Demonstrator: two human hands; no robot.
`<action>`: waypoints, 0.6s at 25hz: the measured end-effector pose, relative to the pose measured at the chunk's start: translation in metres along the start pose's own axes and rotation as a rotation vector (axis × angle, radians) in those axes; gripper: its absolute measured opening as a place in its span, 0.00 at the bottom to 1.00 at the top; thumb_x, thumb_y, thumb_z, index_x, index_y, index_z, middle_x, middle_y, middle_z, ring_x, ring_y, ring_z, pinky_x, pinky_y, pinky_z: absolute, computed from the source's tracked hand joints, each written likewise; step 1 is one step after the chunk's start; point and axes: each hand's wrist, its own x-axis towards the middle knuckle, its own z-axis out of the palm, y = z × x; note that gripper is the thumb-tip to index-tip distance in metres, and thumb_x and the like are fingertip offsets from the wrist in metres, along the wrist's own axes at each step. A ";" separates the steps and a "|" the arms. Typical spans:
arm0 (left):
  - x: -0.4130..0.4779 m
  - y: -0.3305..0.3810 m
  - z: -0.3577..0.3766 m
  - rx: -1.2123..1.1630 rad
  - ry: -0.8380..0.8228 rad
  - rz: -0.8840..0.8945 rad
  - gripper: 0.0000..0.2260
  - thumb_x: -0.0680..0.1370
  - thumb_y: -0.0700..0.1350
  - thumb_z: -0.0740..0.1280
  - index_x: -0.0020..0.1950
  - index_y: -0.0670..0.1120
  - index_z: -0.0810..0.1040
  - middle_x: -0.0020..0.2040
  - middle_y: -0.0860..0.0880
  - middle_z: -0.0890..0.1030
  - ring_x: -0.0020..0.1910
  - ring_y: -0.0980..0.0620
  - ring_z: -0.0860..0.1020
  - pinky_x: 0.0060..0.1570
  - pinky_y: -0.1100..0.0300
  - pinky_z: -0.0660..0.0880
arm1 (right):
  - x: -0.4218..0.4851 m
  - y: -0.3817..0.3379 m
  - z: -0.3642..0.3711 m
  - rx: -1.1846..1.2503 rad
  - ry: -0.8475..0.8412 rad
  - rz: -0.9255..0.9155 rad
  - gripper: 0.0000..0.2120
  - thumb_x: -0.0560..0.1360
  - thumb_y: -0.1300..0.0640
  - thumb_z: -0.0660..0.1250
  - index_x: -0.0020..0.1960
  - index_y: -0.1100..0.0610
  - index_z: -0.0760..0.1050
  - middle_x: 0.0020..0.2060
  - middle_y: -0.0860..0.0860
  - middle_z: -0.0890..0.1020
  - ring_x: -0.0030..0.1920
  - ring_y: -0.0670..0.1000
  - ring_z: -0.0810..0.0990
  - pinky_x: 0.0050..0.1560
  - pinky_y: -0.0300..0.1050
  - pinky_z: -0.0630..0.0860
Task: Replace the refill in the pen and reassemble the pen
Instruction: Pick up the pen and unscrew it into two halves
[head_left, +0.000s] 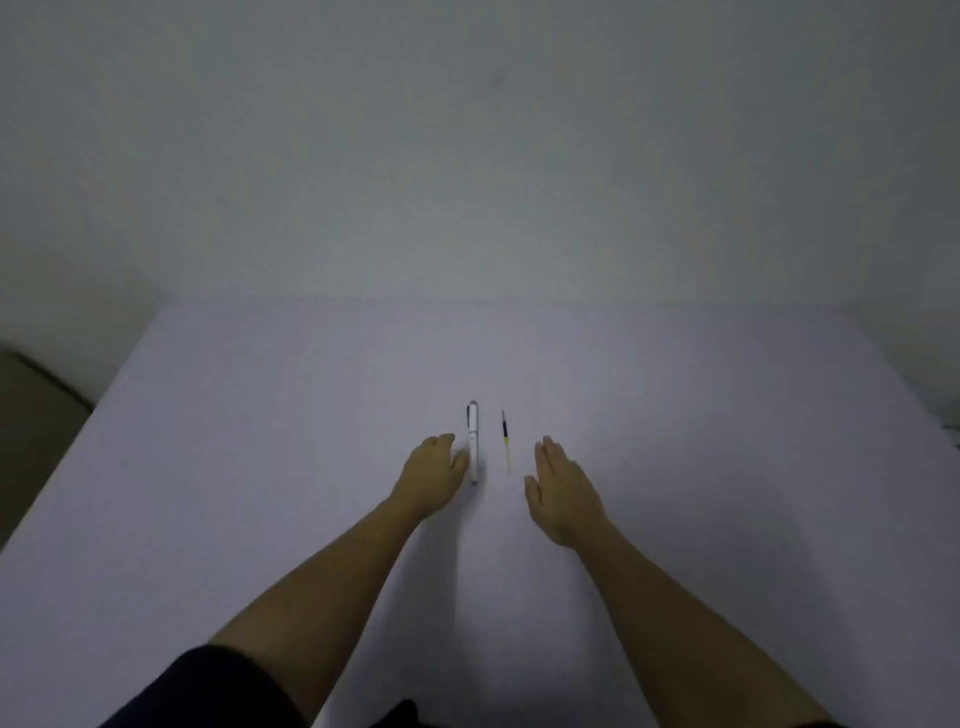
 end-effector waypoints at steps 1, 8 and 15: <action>0.004 -0.002 0.006 -0.014 0.013 -0.026 0.18 0.80 0.46 0.56 0.66 0.36 0.67 0.64 0.36 0.73 0.61 0.40 0.71 0.60 0.52 0.67 | 0.003 0.002 0.008 -0.010 -0.010 0.015 0.26 0.81 0.53 0.49 0.74 0.63 0.48 0.76 0.59 0.52 0.76 0.54 0.50 0.75 0.49 0.48; 0.035 -0.010 0.035 -0.063 0.082 -0.154 0.15 0.78 0.45 0.60 0.58 0.34 0.71 0.55 0.34 0.76 0.52 0.38 0.74 0.49 0.52 0.70 | 0.011 0.007 0.055 0.022 -0.023 0.080 0.27 0.80 0.52 0.50 0.75 0.61 0.46 0.77 0.57 0.49 0.76 0.55 0.47 0.75 0.52 0.47; 0.083 -0.002 0.045 -0.038 0.153 -0.232 0.17 0.76 0.51 0.64 0.52 0.35 0.72 0.50 0.36 0.77 0.47 0.39 0.75 0.42 0.52 0.69 | 0.011 0.008 0.078 0.022 0.045 0.109 0.29 0.79 0.51 0.52 0.75 0.61 0.46 0.76 0.57 0.50 0.76 0.55 0.47 0.73 0.50 0.42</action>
